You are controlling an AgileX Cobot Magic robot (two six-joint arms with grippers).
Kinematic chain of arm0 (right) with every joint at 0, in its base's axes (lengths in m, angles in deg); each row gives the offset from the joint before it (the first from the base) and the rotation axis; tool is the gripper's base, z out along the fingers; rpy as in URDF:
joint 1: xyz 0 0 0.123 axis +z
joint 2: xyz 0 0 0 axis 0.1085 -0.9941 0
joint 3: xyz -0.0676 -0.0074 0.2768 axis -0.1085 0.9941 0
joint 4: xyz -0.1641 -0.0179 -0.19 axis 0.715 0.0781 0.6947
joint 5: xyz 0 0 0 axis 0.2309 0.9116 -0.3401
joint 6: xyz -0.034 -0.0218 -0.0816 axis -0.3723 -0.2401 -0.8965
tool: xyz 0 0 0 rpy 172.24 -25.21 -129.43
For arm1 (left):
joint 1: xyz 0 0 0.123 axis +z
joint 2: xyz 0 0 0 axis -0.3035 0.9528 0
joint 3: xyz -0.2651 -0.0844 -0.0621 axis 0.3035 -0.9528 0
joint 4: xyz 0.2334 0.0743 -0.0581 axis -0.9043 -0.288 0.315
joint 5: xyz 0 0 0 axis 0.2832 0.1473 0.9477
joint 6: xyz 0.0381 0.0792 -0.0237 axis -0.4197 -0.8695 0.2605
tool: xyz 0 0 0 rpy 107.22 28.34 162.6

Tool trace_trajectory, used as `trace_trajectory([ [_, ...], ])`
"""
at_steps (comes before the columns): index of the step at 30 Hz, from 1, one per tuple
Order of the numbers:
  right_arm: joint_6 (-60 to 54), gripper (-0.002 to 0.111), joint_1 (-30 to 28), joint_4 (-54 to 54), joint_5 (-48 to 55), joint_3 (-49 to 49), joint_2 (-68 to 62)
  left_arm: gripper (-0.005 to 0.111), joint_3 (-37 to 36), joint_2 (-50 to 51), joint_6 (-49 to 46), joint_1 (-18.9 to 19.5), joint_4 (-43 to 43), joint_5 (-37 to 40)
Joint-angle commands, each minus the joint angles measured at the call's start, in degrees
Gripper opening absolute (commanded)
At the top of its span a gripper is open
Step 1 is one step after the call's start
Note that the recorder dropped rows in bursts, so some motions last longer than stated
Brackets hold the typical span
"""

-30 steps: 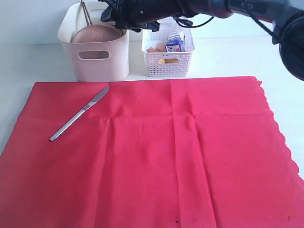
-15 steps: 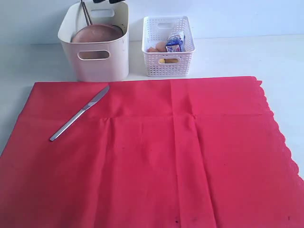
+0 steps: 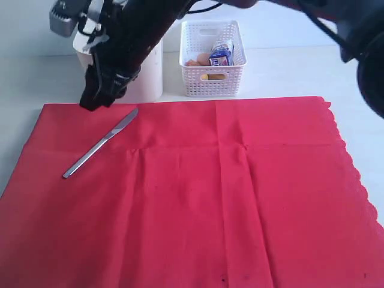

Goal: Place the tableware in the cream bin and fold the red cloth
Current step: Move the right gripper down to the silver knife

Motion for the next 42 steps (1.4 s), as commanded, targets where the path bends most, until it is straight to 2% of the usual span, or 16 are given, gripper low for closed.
trace_trajectory([
  [1, -1.32, 0.045, 1.33, 2.41, -3.82, -0.34, -3.50, 0.003, 0.01, -0.39, 0.00, 0.07, 0.46, 0.06],
  [5, -2.20, 0.045, 1.95, 2.60, -8.64, -0.34, -6.71, 0.003, 0.01, -0.39, 0.00, 0.07, 0.46, 0.06],
  [7, -4.26, 0.049, 2.28, 2.60, -9.89, -0.34, -7.90, 0.003, 0.01, -0.39, 0.00, 0.07, 0.46, 0.06],
  [10, -5.76, 0.069, 3.31, 2.62, -13.13, -0.34, -10.52, 0.003, 0.01, -0.39, 0.00, 0.07, 0.46, 0.06],
  [11, -6.15, 0.072, 3.31, 2.62, -13.46, -0.34, -10.99, 0.003, 0.01, -0.39, 0.00, 0.07, 0.46, 0.06],
  [25, -8.12, 0.071, 3.66, 3.68, -23.45, -0.48, -15.70, 0.003, 0.01, -0.39, 0.00, 0.07, 0.46, 0.06],
  [28, -8.12, 0.065, 3.66, 3.68, -24.05, -0.48, -16.20, 0.003, 0.01, -0.39, 0.00, 0.07, 0.46, 0.06],
  [34, -7.59, 0.043, 3.66, 4.67, -23.51, -0.48, -17.74, 0.003, 0.01, -0.39, 0.00, 0.07, 0.46, 0.06],
  [42, 0.25, 0.009, 3.66, 21.74, -16.12, -0.48, -14.77, 0.003, 0.01, -0.39, 0.00, 0.07, 0.46, 0.06],
])
